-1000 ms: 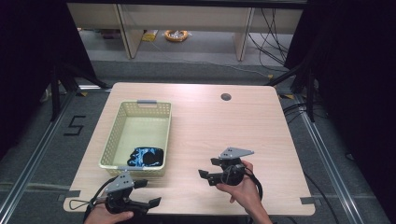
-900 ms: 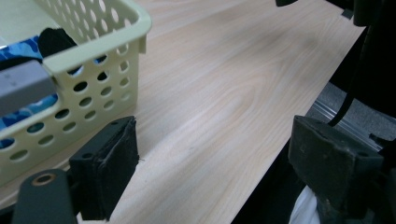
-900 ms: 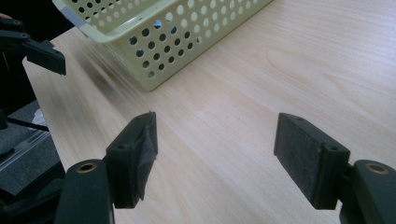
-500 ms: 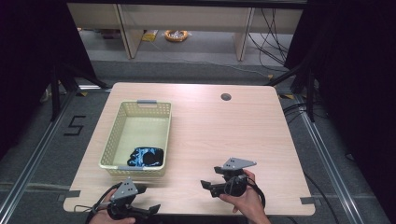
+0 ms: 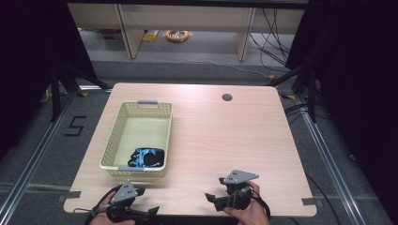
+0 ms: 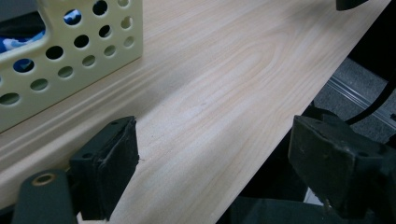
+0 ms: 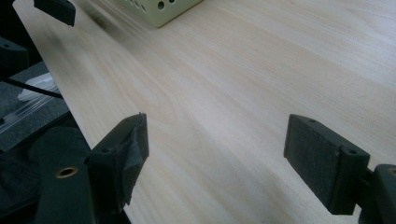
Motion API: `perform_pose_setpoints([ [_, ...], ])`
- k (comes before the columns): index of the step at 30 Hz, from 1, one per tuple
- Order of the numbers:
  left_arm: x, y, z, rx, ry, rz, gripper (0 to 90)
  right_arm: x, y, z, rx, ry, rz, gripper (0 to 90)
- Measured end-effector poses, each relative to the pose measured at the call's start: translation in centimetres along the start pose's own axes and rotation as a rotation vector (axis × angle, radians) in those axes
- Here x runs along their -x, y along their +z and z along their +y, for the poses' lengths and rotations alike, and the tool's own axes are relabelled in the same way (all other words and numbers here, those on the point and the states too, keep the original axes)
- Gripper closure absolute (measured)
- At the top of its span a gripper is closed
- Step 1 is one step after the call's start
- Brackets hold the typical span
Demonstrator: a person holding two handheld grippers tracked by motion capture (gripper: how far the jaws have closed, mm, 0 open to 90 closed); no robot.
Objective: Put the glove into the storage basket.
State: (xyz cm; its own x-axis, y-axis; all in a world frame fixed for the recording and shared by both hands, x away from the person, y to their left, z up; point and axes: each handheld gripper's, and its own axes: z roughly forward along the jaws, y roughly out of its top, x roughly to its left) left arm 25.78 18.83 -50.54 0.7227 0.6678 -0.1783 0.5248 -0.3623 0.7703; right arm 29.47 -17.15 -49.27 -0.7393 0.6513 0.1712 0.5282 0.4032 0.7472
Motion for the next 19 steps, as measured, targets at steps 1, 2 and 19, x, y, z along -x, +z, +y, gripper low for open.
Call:
perform_pose_setpoints([
  [1,0.0,0.0,0.0,-0.003,0.000,-0.005,15.4,-0.1,0.0,-0.1,-0.005,0.006,0.004,22.9],
  [2,0.1,0.2,-0.1,0.003,-0.008,0.000,15.4,-0.1,-0.1,-0.2,-0.011,0.006,0.003,22.9],
  [19,0.2,0.5,-0.1,-0.017,0.009,-0.001,15.5,-0.7,0.0,-1.2,-0.077,-0.058,-0.008,20.5],
])
